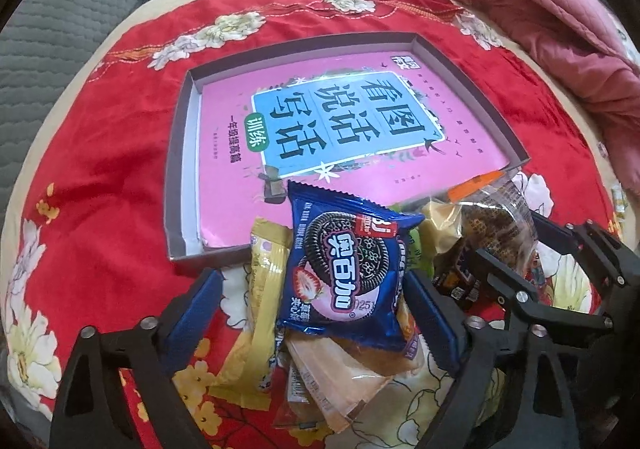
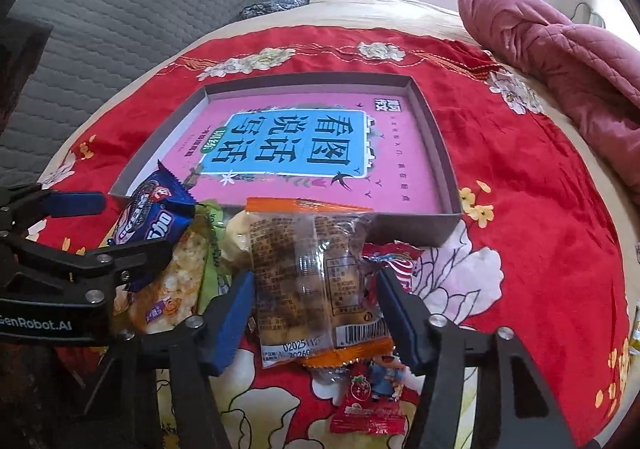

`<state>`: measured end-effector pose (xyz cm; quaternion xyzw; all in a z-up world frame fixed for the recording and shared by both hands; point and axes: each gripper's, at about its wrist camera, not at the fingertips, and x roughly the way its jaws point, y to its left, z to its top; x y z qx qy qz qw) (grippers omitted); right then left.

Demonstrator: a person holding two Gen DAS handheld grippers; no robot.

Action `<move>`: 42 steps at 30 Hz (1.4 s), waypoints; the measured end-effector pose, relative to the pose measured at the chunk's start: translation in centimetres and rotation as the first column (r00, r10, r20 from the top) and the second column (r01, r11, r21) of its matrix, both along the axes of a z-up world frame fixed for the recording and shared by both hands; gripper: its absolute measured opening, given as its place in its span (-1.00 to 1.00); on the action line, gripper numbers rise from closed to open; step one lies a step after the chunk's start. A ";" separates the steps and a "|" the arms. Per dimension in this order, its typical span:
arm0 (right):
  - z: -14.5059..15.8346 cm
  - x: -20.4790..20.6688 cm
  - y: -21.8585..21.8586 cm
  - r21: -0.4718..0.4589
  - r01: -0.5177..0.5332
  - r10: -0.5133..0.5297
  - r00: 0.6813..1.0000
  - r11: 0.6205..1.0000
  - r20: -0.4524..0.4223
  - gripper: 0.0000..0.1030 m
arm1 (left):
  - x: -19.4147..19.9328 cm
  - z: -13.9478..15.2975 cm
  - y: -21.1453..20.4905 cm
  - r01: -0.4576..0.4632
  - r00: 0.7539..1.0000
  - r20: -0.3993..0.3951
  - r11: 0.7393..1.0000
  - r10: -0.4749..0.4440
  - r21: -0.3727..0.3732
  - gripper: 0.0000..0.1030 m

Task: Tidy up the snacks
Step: 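Grasp the blue cookie packet with the left tool while the right tool grasps the clear nut bag, then carry the cookie packet into the tray with the left tool while the right tool carries the nut bag in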

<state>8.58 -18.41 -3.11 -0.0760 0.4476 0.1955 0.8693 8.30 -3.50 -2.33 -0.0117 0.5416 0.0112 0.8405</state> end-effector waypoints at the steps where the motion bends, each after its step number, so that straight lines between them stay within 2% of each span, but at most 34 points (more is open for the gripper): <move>1: 0.1 0.0 -0.1 0.012 -0.003 0.003 1.000 1.000 0.001 0.04 | 0.0 0.0 0.0 0.000 1.000 -0.002 1.000 0.000 -0.005 0.67; 3: 0.1 0.2 -0.2 0.029 -0.007 0.007 1.000 1.000 -0.004 0.01 | 0.2 -0.1 0.0 -0.001 1.000 -0.009 1.000 0.001 -0.021 0.50; 5: 0.1 0.2 -0.5 0.052 -0.012 0.012 1.000 0.999 -0.009 0.00 | 0.3 -0.1 -0.2 -0.005 1.000 -0.013 1.000 0.004 -0.019 0.43; 8: 0.2 0.3 -0.8 0.073 -0.013 0.014 1.000 0.997 -0.010 -0.01 | 0.2 0.1 -0.3 0.000 1.000 -0.004 0.999 0.000 -0.032 0.16; 10: 0.3 0.3 -0.9 0.092 -0.012 0.013 1.000 0.996 -0.015 -0.02 | 0.2 0.2 -0.3 -0.007 1.000 -0.002 0.999 0.007 -0.037 0.16; 16: 0.8 0.2 -1.7 0.141 -0.005 0.007 1.000 0.990 -0.015 -0.02 | -0.2 0.4 0.7 -0.040 0.999 -0.006 0.993 0.039 -0.112 0.13; 21: 1.6 0.2 -2.4 0.178 0.006 -0.006 1.000 0.984 0.000 -0.02 | -0.4 1.7 1.7 -0.058 0.998 0.023 0.987 0.062 -0.153 0.13; 33: 3.3 2.4 -3.3 0.227 0.038 -0.054 0.996 0.973 0.066 -0.02 | 2.3 4.0 4.8 -0.139 0.984 0.085 0.977 0.154 -0.162 0.13; 42: 3.0 5.6 -3.4 0.246 0.069 -0.090 0.993 0.967 0.078 -0.02 | 5.1 3.3 6.3 -0.188 0.976 0.085 0.970 0.202 -0.153 0.13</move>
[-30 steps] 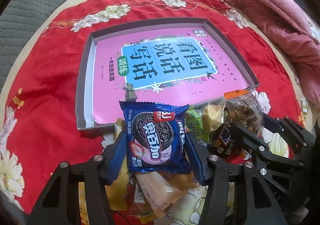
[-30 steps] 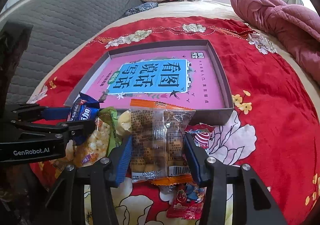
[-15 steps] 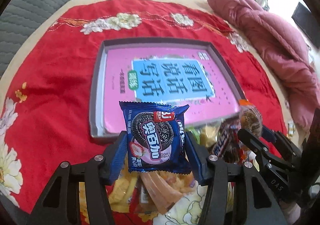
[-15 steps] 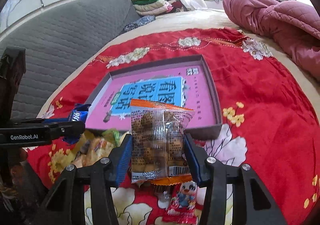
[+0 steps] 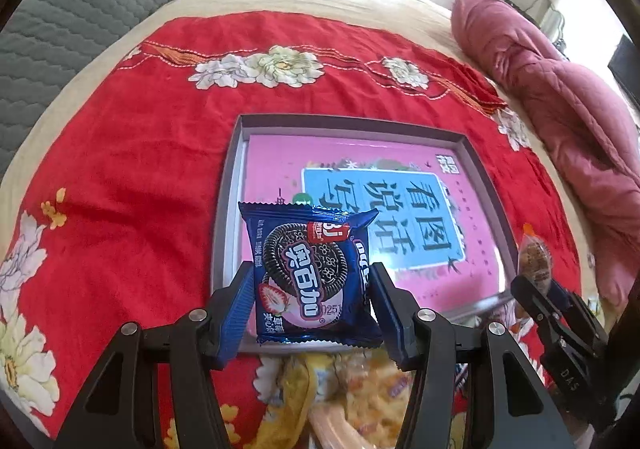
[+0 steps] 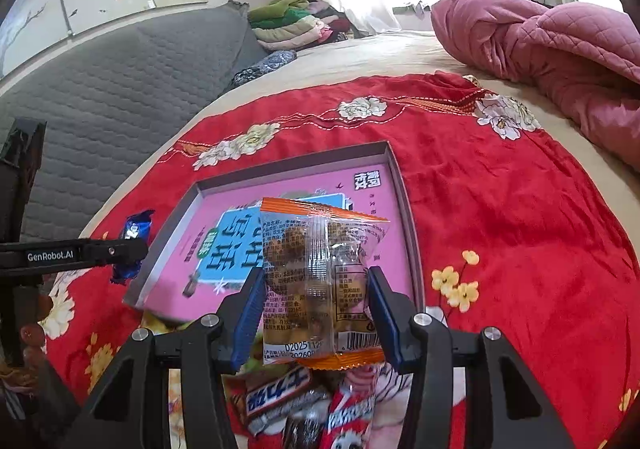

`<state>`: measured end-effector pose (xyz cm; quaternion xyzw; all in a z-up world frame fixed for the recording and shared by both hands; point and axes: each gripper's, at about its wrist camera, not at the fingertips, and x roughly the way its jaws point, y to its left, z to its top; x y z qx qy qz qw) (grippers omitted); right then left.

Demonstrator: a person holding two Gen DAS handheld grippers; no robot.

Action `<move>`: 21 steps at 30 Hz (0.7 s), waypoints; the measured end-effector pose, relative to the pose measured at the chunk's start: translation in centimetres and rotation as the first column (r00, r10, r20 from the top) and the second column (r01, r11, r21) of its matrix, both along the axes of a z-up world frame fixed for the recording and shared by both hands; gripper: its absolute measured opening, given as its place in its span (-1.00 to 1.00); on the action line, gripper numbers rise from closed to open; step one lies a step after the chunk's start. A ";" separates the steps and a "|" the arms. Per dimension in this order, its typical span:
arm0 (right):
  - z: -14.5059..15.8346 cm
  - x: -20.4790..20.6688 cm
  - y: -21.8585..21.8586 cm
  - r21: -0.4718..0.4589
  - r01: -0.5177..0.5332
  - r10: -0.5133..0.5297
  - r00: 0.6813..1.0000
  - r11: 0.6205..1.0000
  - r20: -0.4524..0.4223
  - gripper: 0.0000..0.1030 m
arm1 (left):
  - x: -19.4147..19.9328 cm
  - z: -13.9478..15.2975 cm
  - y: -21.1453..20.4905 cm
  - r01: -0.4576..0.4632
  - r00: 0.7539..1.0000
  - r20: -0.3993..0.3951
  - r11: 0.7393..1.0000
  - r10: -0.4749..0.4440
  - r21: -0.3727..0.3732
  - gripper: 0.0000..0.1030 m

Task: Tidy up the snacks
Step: 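Carry the cookie packet into the tray with the left tool while the right tool carries the nut bag in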

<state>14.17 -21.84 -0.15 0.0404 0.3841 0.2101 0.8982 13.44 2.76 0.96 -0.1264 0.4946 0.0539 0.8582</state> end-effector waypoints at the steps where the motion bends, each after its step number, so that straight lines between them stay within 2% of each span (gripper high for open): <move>1: -0.1 0.4 0.0 0.003 0.002 -0.002 1.000 1.000 0.000 -0.02 | 0.2 -0.2 0.1 -0.003 1.000 -0.003 1.000 0.003 0.000 0.13; 12: -1.8 2.6 0.4 -0.009 0.003 -0.003 0.999 1.000 -0.032 -0.02 | 2.5 -2.7 0.4 -0.017 0.999 -0.049 1.000 0.016 -0.009 0.13; 21: -3.3 3.8 0.7 -0.054 0.018 -0.021 0.998 0.998 -0.055 -0.01 | 3.5 -4.1 0.0 -0.010 0.997 -0.078 1.000 0.012 0.020 0.13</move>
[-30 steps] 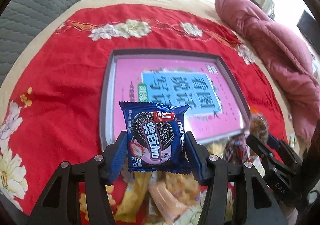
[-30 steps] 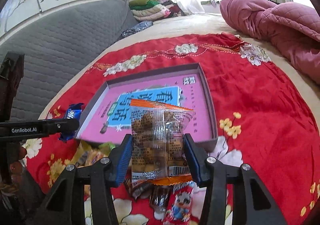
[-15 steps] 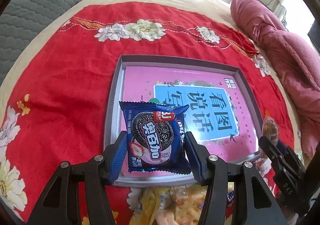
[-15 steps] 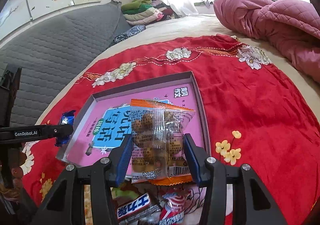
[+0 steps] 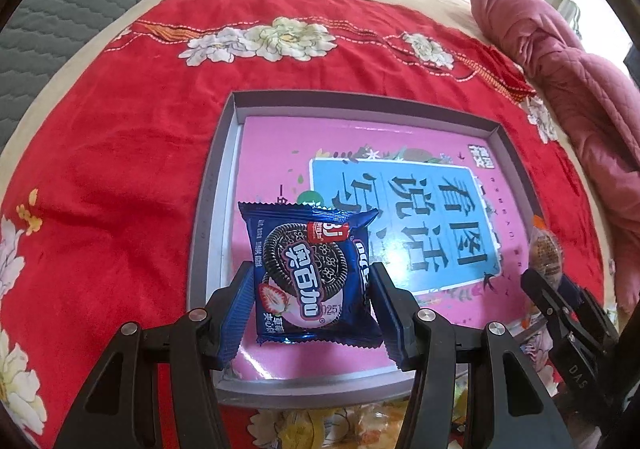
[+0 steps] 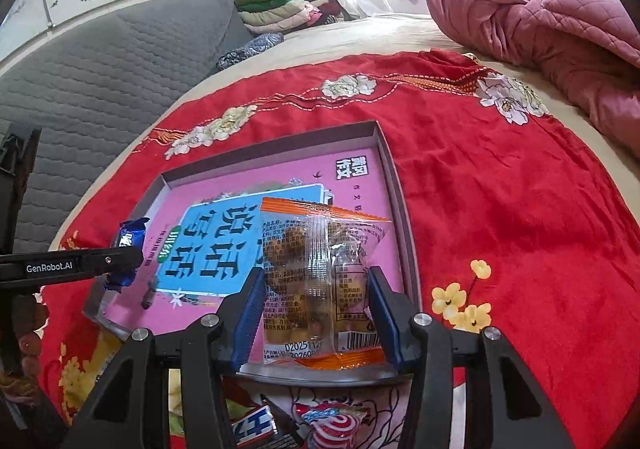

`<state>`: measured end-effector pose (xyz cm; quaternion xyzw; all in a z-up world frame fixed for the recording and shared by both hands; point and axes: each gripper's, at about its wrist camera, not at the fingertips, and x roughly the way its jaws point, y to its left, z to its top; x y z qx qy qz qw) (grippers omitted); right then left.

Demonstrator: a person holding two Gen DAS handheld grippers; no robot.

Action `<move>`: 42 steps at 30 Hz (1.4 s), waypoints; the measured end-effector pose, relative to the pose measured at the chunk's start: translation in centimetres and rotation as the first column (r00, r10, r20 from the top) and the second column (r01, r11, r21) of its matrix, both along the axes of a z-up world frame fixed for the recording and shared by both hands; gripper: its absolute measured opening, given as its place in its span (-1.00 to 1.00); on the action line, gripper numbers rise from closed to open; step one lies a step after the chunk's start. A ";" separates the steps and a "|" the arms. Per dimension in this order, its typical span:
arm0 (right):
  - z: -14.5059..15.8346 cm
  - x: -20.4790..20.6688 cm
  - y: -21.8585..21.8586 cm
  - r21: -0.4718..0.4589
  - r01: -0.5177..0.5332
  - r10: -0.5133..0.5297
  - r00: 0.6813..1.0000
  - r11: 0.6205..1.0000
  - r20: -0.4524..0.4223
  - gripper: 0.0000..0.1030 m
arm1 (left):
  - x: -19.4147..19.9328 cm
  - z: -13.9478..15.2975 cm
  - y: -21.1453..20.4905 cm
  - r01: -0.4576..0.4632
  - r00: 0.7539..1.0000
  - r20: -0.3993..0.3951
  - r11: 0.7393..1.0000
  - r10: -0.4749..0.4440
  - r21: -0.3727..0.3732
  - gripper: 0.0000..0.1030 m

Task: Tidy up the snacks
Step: 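Carry the cookie packet into the tray with the left tool while the right tool carries the nut bag in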

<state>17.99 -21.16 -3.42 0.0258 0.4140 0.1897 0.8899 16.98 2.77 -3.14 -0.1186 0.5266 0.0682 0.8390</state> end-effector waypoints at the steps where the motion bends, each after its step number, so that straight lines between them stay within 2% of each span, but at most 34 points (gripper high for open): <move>1: -0.1 0.0 0.0 -0.003 0.001 -0.001 1.000 1.000 -0.001 -0.01 | 0.0 -0.1 0.0 0.000 1.000 -0.003 1.000 0.000 0.001 0.13; 17: -0.4 -0.2 0.3 -0.041 -0.005 0.004 1.000 0.999 -0.006 0.00 | -0.2 -1.2 -0.5 0.018 0.999 -0.046 1.000 -0.019 -0.026 0.14; 25: -0.1 -0.3 -0.2 -0.027 0.004 -0.004 1.000 1.000 0.000 0.00 | -0.6 -1.2 0.0 -0.004 0.999 -0.054 0.999 0.001 -0.044 0.14; 42: 1.6 -1.1 -0.8 0.001 0.012 -0.012 0.999 1.000 0.051 0.06 | -2.0 0.8 0.3 0.001 1.000 -0.008 0.997 -0.002 -0.076 0.19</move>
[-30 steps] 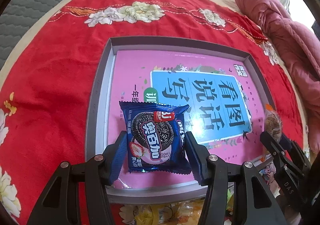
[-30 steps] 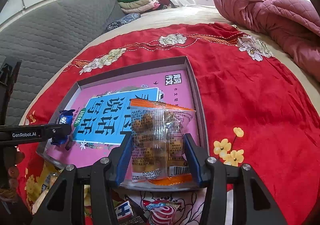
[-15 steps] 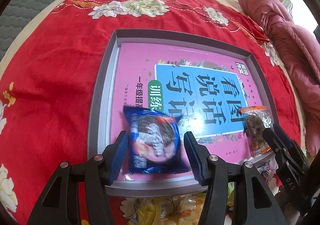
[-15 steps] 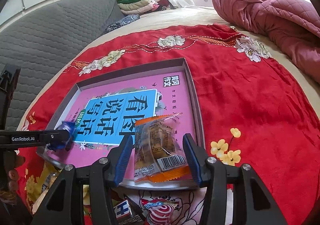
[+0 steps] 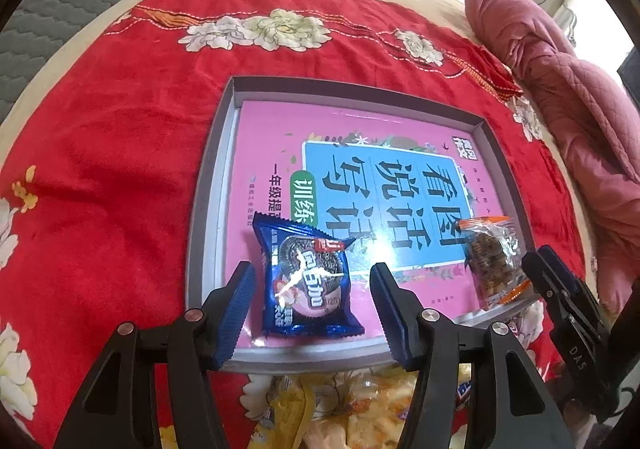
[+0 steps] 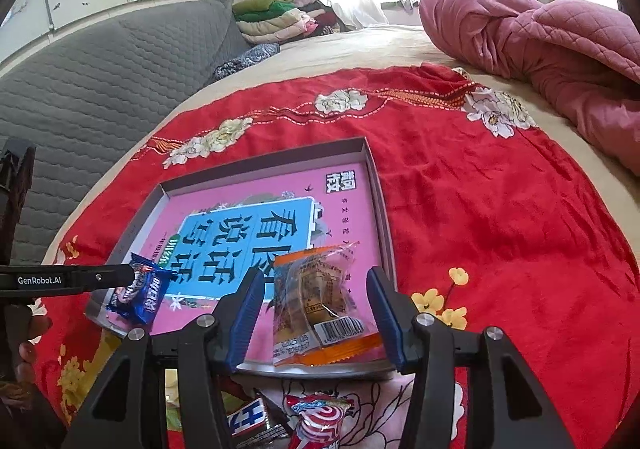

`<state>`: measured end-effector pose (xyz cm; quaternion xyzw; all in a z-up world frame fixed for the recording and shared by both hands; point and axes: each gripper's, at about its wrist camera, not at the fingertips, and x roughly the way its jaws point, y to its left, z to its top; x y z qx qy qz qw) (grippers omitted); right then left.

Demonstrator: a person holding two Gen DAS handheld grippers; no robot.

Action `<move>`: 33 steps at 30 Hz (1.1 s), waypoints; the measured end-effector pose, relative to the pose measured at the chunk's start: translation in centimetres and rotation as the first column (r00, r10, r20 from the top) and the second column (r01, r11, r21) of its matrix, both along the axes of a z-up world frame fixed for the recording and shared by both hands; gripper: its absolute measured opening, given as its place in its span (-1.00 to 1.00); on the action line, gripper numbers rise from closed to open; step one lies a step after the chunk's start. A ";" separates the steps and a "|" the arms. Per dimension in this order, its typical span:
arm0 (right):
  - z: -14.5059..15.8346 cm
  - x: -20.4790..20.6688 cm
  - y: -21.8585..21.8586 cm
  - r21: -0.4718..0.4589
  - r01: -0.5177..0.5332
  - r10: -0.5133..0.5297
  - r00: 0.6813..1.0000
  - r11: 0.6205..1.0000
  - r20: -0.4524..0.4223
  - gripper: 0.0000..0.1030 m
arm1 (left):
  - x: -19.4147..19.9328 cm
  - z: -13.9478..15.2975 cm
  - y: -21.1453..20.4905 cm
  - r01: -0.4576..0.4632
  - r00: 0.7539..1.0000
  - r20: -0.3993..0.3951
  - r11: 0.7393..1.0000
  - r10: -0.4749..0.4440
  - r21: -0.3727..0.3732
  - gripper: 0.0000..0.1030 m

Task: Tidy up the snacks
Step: 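Carry the cookie packet into the tray with the left tool while the right tool carries the nut bag in, then open both tools and withdraw them from the tray toward the snack pile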

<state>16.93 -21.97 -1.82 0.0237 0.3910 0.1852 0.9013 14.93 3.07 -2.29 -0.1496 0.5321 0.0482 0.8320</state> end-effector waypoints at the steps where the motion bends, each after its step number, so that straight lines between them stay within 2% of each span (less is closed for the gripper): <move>1: 0.2 -0.2 0.0 0.001 -0.006 0.006 1.000 1.000 0.009 0.12 | -0.2 0.1 0.1 -0.003 1.000 0.001 1.000 0.003 0.001 0.19; 3: 0.8 -0.6 0.1 0.003 -0.013 0.013 1.000 1.000 0.024 0.19 | -0.5 0.4 0.2 -0.008 1.000 0.006 1.000 0.008 -0.001 0.20; 11: 2.0 -1.6 -0.2 0.023 -0.021 0.020 0.999 1.000 0.042 0.20 | -1.9 1.6 1.0 -0.023 0.999 0.030 1.000 0.023 -0.009 0.27; 13: 2.1 -1.8 -0.5 0.026 -0.013 0.012 0.999 1.000 0.041 0.26 | -2.3 2.2 1.2 -0.032 0.998 0.047 0.999 0.032 -0.009 0.28; 19: 2.4 -2.4 -1.1 0.030 0.001 -0.002 0.999 1.000 0.039 0.27 | -3.3 3.5 1.7 -0.032 0.996 0.087 0.999 0.033 -0.014 0.35; 27: 2.9 -3.4 -1.3 0.025 0.008 -0.009 0.999 1.000 0.034 0.27 | -4.9 3.5 2.2 -0.021 0.997 0.079 1.000 0.023 -0.023 0.35; 33: 3.1 -4.4 -1.9 0.021 0.024 -0.025 0.999 0.999 0.029 0.27 | -6.0 3.3 2.7 -0.024 0.997 0.078 1.000 0.024 -0.001 0.35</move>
